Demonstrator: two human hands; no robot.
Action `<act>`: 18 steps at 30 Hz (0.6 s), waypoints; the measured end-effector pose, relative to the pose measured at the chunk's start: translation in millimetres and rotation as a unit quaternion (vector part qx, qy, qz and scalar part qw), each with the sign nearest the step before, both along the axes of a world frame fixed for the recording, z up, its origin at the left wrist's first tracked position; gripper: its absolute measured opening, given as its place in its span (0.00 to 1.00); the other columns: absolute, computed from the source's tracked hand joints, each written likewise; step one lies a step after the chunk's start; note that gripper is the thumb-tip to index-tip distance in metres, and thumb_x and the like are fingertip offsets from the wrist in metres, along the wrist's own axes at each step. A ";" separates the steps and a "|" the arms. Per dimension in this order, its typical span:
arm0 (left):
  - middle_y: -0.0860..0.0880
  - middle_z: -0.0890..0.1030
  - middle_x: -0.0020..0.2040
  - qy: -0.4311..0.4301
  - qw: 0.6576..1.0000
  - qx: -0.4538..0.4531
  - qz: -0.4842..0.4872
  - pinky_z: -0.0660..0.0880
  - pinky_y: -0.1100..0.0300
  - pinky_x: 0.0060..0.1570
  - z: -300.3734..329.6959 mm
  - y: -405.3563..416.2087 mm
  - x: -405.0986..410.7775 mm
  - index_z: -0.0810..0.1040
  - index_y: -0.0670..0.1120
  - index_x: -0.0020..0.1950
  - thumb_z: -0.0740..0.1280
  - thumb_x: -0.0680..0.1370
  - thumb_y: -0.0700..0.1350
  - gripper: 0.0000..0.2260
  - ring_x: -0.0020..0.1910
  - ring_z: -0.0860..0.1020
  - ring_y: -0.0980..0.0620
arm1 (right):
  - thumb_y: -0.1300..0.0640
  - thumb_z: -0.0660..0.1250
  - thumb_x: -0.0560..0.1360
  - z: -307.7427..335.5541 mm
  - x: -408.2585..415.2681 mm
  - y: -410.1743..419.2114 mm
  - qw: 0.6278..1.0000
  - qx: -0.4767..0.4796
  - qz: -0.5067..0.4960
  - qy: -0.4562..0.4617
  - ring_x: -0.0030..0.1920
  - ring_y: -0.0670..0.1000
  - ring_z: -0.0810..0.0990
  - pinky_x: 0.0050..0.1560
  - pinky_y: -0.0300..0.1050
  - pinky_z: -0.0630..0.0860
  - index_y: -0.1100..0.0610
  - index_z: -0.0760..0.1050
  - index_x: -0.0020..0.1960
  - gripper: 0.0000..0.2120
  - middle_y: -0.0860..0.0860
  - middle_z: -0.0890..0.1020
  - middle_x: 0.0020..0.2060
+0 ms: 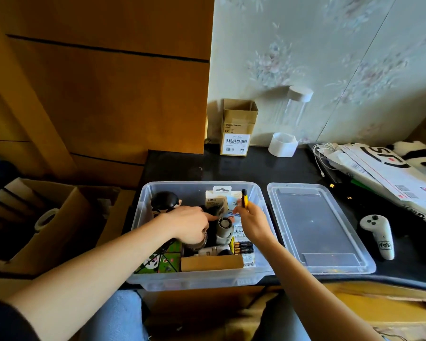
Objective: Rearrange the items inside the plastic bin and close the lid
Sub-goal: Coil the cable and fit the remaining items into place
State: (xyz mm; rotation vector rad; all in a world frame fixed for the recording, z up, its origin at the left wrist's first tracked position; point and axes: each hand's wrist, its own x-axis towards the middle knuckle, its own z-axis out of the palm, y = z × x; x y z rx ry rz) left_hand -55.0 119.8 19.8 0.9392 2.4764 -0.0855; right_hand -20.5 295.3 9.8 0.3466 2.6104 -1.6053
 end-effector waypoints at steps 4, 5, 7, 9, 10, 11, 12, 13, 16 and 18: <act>0.48 0.72 0.66 0.069 0.997 -0.038 -0.019 0.71 0.47 0.54 -2.8 -0.5 1.6 0.76 0.46 0.61 0.57 0.75 0.46 0.17 0.55 0.71 0.44 | 0.58 0.56 0.80 -0.2 2.5 -5.0 0.999 -0.012 0.028 0.010 0.57 0.58 0.76 0.58 0.51 0.72 0.64 0.76 0.53 0.13 0.60 0.80 0.55; 0.48 0.72 0.66 0.078 0.996 -0.041 -0.024 0.70 0.46 0.55 -2.3 -2.2 2.3 0.77 0.45 0.60 0.57 0.75 0.46 0.17 0.56 0.71 0.44 | 0.58 0.57 0.80 0.2 2.3 -6.9 0.999 -0.007 0.035 0.008 0.58 0.60 0.76 0.59 0.54 0.71 0.65 0.76 0.53 0.13 0.61 0.79 0.55; 0.48 0.73 0.66 0.077 0.996 -0.049 -0.018 0.69 0.45 0.58 -0.9 -7.8 3.8 0.78 0.44 0.59 0.57 0.75 0.47 0.17 0.58 0.70 0.44 | 0.57 0.57 0.80 0.9 1.4 -10.5 0.999 0.011 0.043 -0.002 0.58 0.63 0.75 0.59 0.59 0.70 0.67 0.74 0.56 0.15 0.64 0.79 0.55; 0.48 0.71 0.68 0.057 0.997 -0.050 -0.005 0.68 0.44 0.61 0.2 -13.3 5.9 0.78 0.43 0.59 0.56 0.75 0.47 0.18 0.61 0.70 0.44 | 0.56 0.57 0.80 -0.4 0.1 -12.6 0.998 0.015 0.056 -0.014 0.59 0.63 0.74 0.60 0.61 0.69 0.65 0.75 0.56 0.15 0.64 0.78 0.56; 0.49 0.70 0.70 0.044 0.998 -0.041 0.001 0.68 0.45 0.63 -0.4 -14.9 6.8 0.78 0.43 0.60 0.56 0.76 0.47 0.18 0.64 0.70 0.44 | 0.55 0.57 0.80 -1.2 -0.2 -13.3 0.998 0.013 0.064 -0.019 0.59 0.62 0.75 0.60 0.59 0.70 0.63 0.77 0.54 0.14 0.61 0.79 0.56; 0.51 0.67 0.72 0.029 0.999 -0.026 0.011 0.67 0.45 0.65 -1.4 -17.0 7.7 0.78 0.44 0.61 0.56 0.76 0.47 0.18 0.66 0.68 0.44 | 0.55 0.57 0.80 -1.9 -0.9 -14.8 0.997 0.013 0.072 -0.024 0.58 0.60 0.76 0.59 0.58 0.71 0.61 0.78 0.51 0.13 0.59 0.80 0.55; 0.52 0.64 0.74 0.013 1.000 -0.008 0.024 0.64 0.44 0.67 -2.6 -18.9 8.6 0.77 0.44 0.62 0.56 0.77 0.46 0.18 0.69 0.66 0.44 | 0.54 0.58 0.80 -1.7 -1.4 -16.3 0.997 0.017 0.077 -0.028 0.55 0.59 0.78 0.58 0.57 0.72 0.59 0.78 0.48 0.12 0.57 0.82 0.52; 0.53 0.61 0.76 -0.002 0.999 0.011 0.038 0.62 0.44 0.69 -3.3 -20.5 9.8 0.76 0.44 0.63 0.56 0.77 0.46 0.18 0.72 0.63 0.44 | 0.54 0.58 0.80 -0.9 -2.3 -17.8 0.996 0.026 0.078 -0.031 0.51 0.59 0.79 0.56 0.57 0.73 0.58 0.78 0.46 0.13 0.56 0.82 0.49; 0.53 0.60 0.76 0.006 0.997 0.053 0.057 0.60 0.43 0.70 -3.9 -24.8 14.0 0.77 0.45 0.62 0.56 0.77 0.46 0.17 0.73 0.61 0.45 | 0.53 0.58 0.80 1.5 -4.4 -18.9 0.996 0.039 0.077 -0.036 0.53 0.64 0.77 0.55 0.58 0.73 0.60 0.78 0.47 0.14 0.62 0.81 0.51; 0.53 0.62 0.75 0.045 0.990 0.107 0.074 0.66 0.46 0.66 -4.4 -25.4 17.3 0.78 0.45 0.58 0.56 0.78 0.46 0.15 0.70 0.64 0.45 | 0.53 0.58 0.80 2.4 -4.5 -17.8 0.996 0.033 0.079 -0.040 0.55 0.64 0.77 0.56 0.59 0.73 0.61 0.78 0.48 0.14 0.63 0.80 0.53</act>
